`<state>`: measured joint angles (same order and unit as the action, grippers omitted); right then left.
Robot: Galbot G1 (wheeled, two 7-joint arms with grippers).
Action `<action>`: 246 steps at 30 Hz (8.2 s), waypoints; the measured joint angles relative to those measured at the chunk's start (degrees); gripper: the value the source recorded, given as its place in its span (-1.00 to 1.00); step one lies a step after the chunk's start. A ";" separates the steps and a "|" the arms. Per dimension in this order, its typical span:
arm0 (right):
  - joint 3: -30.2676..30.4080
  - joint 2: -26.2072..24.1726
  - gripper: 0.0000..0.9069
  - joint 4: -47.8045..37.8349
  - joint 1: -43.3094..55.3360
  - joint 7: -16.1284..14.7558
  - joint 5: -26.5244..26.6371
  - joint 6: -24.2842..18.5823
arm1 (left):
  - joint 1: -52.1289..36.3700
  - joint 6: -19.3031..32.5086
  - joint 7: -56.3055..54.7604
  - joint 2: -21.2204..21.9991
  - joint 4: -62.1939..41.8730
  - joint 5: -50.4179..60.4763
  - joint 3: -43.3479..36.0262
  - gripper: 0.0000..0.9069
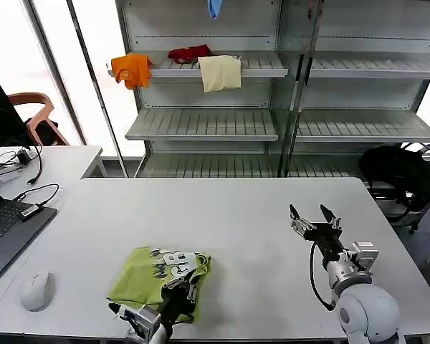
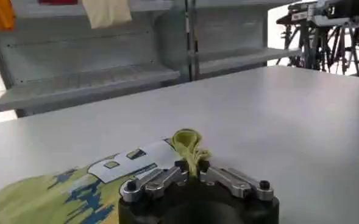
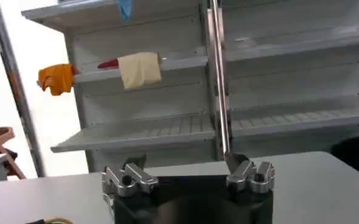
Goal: Fold and organize the clothes.
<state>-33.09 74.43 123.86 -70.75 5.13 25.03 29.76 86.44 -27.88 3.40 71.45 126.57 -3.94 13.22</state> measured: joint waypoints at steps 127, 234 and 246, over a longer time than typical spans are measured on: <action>-3.87 -2.45 1.00 -2.96 -3.89 -0.61 0.61 -3.30 | -10.36 16.18 5.67 -2.37 -12.41 24.36 11.41 -0.31; 5.68 -6.50 1.00 -4.68 2.96 4.26 13.92 2.43 | -4.96 3.16 -1.43 -5.15 0.76 -23.19 32.41 1.00; -2.67 -11.34 1.00 -9.33 2.19 0.09 -2.70 -2.59 | -7.91 6.21 -1.77 -5.68 -5.40 -26.59 30.87 1.00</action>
<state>-35.76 63.09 114.53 -68.56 5.22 22.33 27.16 78.54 -21.68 1.63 65.76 121.17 -30.53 44.09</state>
